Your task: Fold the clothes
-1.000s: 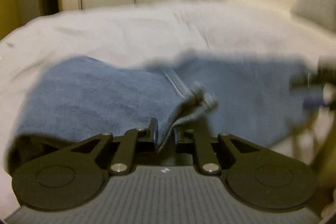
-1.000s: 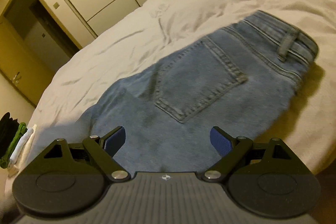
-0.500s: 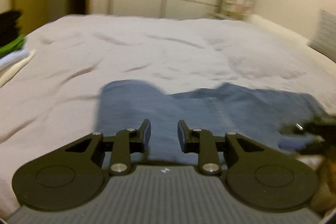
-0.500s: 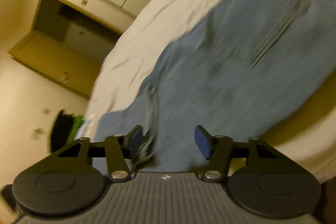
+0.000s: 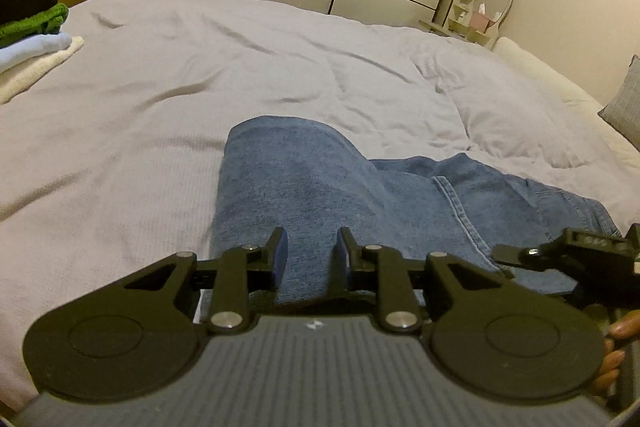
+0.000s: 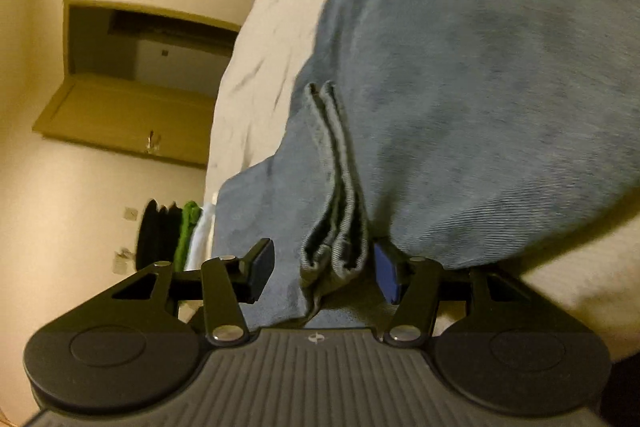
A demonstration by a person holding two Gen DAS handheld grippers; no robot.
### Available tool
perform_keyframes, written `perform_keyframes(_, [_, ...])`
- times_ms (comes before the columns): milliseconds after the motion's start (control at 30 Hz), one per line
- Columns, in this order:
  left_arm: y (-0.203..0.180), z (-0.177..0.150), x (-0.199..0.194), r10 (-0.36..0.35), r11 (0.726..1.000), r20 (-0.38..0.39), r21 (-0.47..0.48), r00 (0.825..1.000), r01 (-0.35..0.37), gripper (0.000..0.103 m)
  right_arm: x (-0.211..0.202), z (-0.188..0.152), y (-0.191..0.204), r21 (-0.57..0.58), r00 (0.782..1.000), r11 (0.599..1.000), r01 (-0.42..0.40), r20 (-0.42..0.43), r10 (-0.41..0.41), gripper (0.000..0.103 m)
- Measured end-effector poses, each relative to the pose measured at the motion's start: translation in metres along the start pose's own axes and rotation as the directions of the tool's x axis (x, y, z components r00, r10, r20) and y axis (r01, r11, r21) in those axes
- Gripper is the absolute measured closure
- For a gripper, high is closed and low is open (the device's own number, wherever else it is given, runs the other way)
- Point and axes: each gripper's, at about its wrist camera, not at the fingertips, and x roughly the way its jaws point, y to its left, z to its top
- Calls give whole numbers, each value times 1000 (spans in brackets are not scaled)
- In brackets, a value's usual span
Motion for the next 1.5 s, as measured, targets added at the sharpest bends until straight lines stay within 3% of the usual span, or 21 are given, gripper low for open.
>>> perform_keyframes(33, [0, 0, 0, 0, 1000, -3, 2, 1000, 0, 82, 4, -2, 5, -47, 1000, 999, 23, 3, -23, 60])
perform_keyframes(67, [-1, 0, 1, 4, 1000, -6, 6, 1000, -4, 82, 7, -4, 11, -96, 999, 994, 44, 10, -43, 79])
perform_keyframes(167, [-4, 3, -1, 6, 1000, -10, 14, 1000, -6, 82, -3, -9, 34, -253, 995, 965, 73, 84, -53, 82])
perform_keyframes(233, [-9, 5, -4, -9, 1000, -5, 27, 1000, 9, 82, -28, -6, 47, -341, 981, 932, 124, 185, -63, 83])
perform_keyframes(367, [-28, 8, -11, -74, 995, 8, 67, 997, 73, 82, -84, 8, 59, -417, 920, 873, 254, 384, -84, 83])
perform_keyframes(400, [-33, 7, -9, -82, 994, 3, 78, 997, 82, 82, -97, 12, 58, -418, 901, 862, 288, 424, -95, 83])
perform_keyframes(500, [-49, 1, 8, -94, 989, -54, 106, 994, 100, 82, -120, 24, 14, -291, 861, 874, 388, 452, -232, 83])
perform_keyframes(600, [-65, -5, 24, -91, 984, -103, 146, 991, 105, 82, -119, 25, -28, -183, 856, 892, 412, 412, -311, 84])
perform_keyframes(667, [-74, -2, 25, -73, 979, -99, 185, 992, 90, 82, -122, 23, -27, -183, 858, 902, 391, 428, -285, 84])
perform_keyframes(800, [-75, 18, 15, -88, 979, -50, 182, 995, 96, 82, -138, 28, 24, -337, 847, 876, 344, 513, -135, 84])
perform_keyframes(867, [-79, 27, 9, -88, 979, -20, 184, 996, 90, 82, -151, 29, 57, -424, 823, 839, 339, 567, -46, 84])
perform_keyframes(967, [-88, 33, 3, -132, 975, -2, 183, 991, 130, 82, -185, 36, 68, -419, 730, 799, 430, 682, -35, 84])
perform_keyframes(1133, [-110, 14, 11, -151, 956, -69, 243, 986, 163, 82, -192, 61, -18, -140, 677, 820, 555, 649, -347, 84])
perform_keyframes(1200, [-112, 5, 14, -150, 953, -108, 248, 983, 172, 82, -192, 60, -42, -75, 678, 830, 552, 620, -395, 84])
perform_keyframes(1267, [-117, -5, 13, -169, 944, -144, 261, 975, 202, 82, -190, 58, -42, -65, 684, 844, 532, 621, -383, 84])
perform_keyframes(1400, [-134, -34, 6, -210, 906, -212, 326, 955, 271, 82, -198, 60, -26, -106, 688, 846, 523, 639, -345, 83])
perform_keyframes(1500, [-146, -58, 19, -222, 899, -275, 315, 936, 305, 82, -202, 71, -13, -113, 692, 850, 514, 640, -334, 83])
